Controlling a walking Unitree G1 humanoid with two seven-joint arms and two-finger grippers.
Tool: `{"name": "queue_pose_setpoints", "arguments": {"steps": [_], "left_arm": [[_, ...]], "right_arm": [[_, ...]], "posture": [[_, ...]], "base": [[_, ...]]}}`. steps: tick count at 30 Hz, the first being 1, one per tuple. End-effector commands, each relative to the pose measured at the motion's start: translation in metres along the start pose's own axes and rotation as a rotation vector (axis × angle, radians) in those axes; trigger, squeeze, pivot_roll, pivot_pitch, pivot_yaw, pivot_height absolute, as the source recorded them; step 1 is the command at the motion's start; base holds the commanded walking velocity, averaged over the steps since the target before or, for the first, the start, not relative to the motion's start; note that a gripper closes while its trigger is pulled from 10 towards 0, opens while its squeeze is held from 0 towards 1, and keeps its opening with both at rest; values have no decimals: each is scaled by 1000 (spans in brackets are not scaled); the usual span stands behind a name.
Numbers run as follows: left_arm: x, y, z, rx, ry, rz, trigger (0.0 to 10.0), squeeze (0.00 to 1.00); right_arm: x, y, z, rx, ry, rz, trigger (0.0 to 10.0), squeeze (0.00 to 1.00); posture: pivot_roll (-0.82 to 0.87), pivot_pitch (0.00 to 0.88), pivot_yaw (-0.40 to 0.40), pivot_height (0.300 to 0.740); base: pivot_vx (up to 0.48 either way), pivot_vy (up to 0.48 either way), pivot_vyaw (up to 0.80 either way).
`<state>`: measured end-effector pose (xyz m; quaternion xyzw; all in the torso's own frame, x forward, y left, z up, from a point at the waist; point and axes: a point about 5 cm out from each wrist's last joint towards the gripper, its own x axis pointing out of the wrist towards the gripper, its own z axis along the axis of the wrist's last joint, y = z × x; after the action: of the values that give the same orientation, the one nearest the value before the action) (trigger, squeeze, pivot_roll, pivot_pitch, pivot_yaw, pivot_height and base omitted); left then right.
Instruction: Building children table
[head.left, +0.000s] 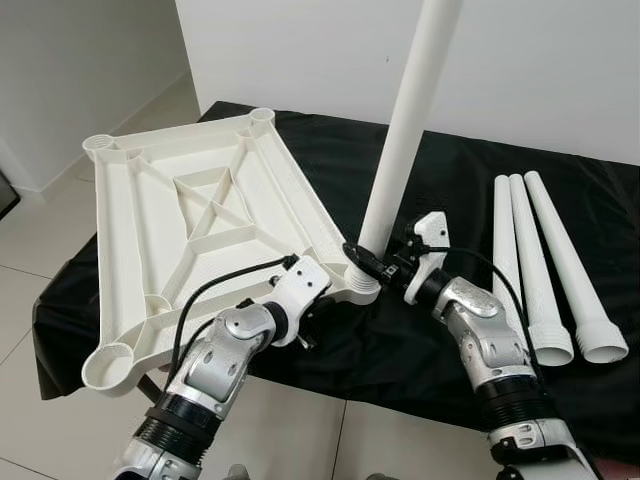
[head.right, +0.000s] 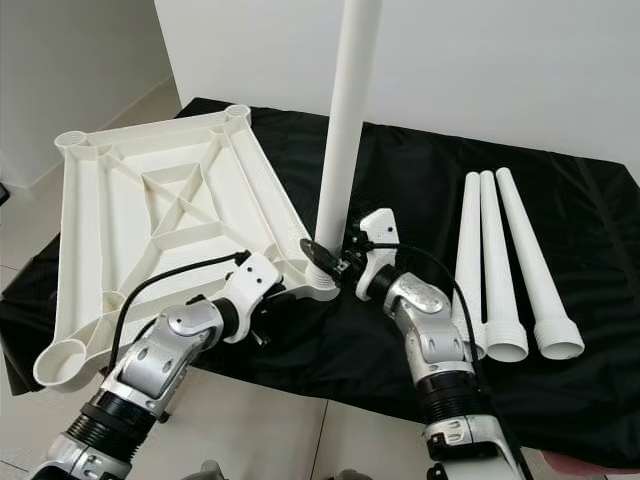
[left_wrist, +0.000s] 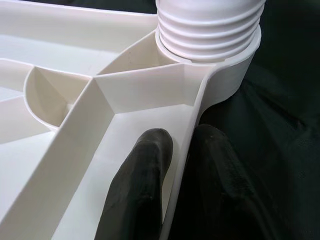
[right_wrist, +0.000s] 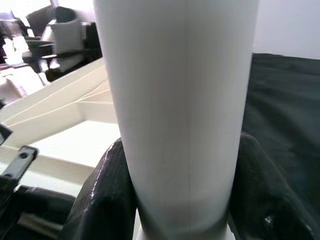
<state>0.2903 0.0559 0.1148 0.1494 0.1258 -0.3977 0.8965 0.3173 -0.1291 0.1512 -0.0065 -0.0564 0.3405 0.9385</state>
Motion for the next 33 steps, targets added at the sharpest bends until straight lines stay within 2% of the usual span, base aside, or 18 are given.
{"name": "queue_pose_setpoints", "arguments": {"steps": [1,8,11,13,18,29,30,32,33], "left_arm": [[4,0,-5,-64,8,164,10000,0],[7,-2,5,-90,-33,196,10000,0],[11,-3,8,-103,-46,222,10000,0],[11,-3,8,-103,-46,222,10000,0],[20,-6,10,-108,-46,278,10000,0],[24,-12,13,-134,-57,268,10000,0],[24,-11,13,-131,-55,267,10000,0],[24,-11,12,-132,-56,267,10000,0],[23,-10,12,-131,-55,268,10000,0]], "right_arm": [[7,8,11,4,-59,-48,0,0],[12,21,15,6,-101,-155,0,0],[16,35,18,17,-124,-237,0,0],[16,35,18,17,-124,-237,0,0],[24,45,14,45,-85,-370,0,0],[25,45,17,54,-80,-456,0,0],[25,45,17,58,-80,-452,3569,0],[25,46,18,60,-81,-450,3569,0],[25,47,18,56,-79,-442,10000,1000]], "posture": [[-34,0,-11,740],[-32,0,-13,740],[-31,0,-15,740],[-31,0,-15,740],[-33,0,-19,740],[-34,3,-20,740],[-34,4,-19,740],[-34,4,-19,740],[-36,4,-19,740]], "base": [[0,0,0],[0,0,0],[0,0,0],[0,0,0],[0,0,0],[0,0,0],[0,0,0],[0,0,0],[0,0,0]]}}
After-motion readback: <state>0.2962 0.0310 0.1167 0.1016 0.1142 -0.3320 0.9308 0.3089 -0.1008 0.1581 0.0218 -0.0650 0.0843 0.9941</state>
